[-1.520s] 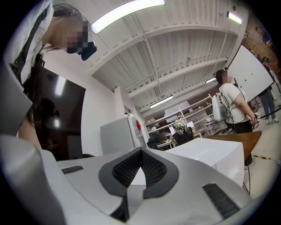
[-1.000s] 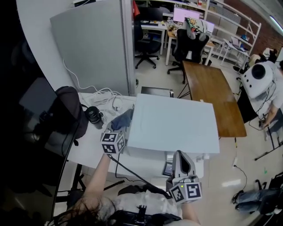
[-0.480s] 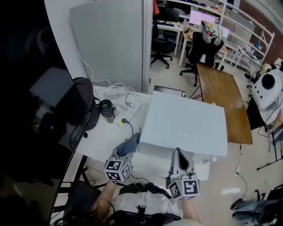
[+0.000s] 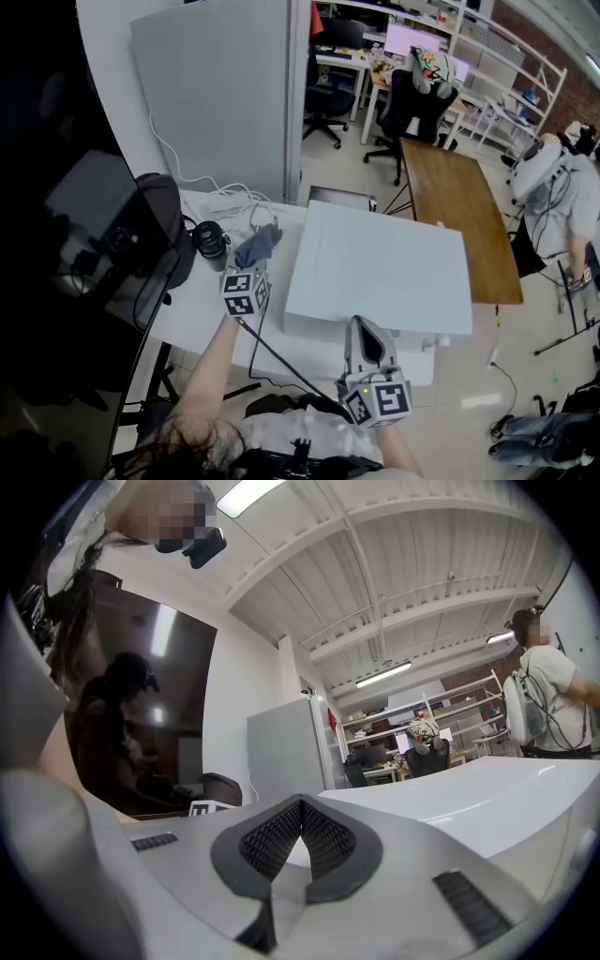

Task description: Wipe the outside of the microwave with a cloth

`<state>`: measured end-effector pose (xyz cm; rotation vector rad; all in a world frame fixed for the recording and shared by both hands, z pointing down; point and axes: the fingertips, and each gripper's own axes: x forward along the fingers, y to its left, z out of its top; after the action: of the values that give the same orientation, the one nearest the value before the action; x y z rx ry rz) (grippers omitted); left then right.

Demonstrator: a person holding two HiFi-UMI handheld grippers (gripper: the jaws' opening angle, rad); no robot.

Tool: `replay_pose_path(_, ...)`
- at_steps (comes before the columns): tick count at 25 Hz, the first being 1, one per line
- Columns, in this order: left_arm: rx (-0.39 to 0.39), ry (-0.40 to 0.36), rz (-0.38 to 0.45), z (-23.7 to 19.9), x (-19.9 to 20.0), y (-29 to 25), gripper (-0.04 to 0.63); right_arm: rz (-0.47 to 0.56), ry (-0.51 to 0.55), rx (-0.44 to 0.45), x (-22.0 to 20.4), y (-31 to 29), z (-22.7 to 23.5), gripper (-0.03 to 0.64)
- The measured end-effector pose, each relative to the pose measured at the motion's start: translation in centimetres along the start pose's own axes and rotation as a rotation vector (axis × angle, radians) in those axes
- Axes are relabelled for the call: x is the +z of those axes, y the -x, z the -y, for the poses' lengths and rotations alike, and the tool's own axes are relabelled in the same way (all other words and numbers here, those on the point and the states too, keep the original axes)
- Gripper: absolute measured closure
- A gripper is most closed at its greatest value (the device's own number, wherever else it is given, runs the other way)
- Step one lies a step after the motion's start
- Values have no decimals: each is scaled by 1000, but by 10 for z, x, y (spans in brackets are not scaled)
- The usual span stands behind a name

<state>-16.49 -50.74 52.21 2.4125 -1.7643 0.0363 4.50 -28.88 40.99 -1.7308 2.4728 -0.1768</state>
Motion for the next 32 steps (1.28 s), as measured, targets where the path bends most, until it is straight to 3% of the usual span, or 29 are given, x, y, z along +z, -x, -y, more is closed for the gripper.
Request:
replay_pose_path(3, -48, -45, -80, 15, -18, -38, 549, 5, -1, -3, 4, -1, 0, 600)
replay_pose_path(6, -108, -22, -134, 35, -36, -63, 549, 5, 11, -15, 4, 0, 0, 600)
replay_pose_path(9, -146, -25, -146, 44, -40, -73, 549, 4, 12, -39, 3, 3, 5, 600)
replay_pose_path(12, -198, 18, -153, 50, -45, -63, 549, -1, 7, -59, 0, 7, 12, 600)
replay_pose_path(17, -259, 42, -184, 57, -61, -18, 549, 2, -3, -57, -1, 6, 15, 600)
replay_pose_path(22, -241, 94, -186, 50, -73, 62, 549, 5, -10, -24, -1, 3, 9, 600)
replay_pose_path(27, -236, 156, -254, 73, -109, 145, 549, -8, -13, -8, -3, 3, 7, 600)
replay_pose_path(32, -161, 277, -296, 76, -137, 186, 549, -6, -18, 6, 0, 1, 4, 600)
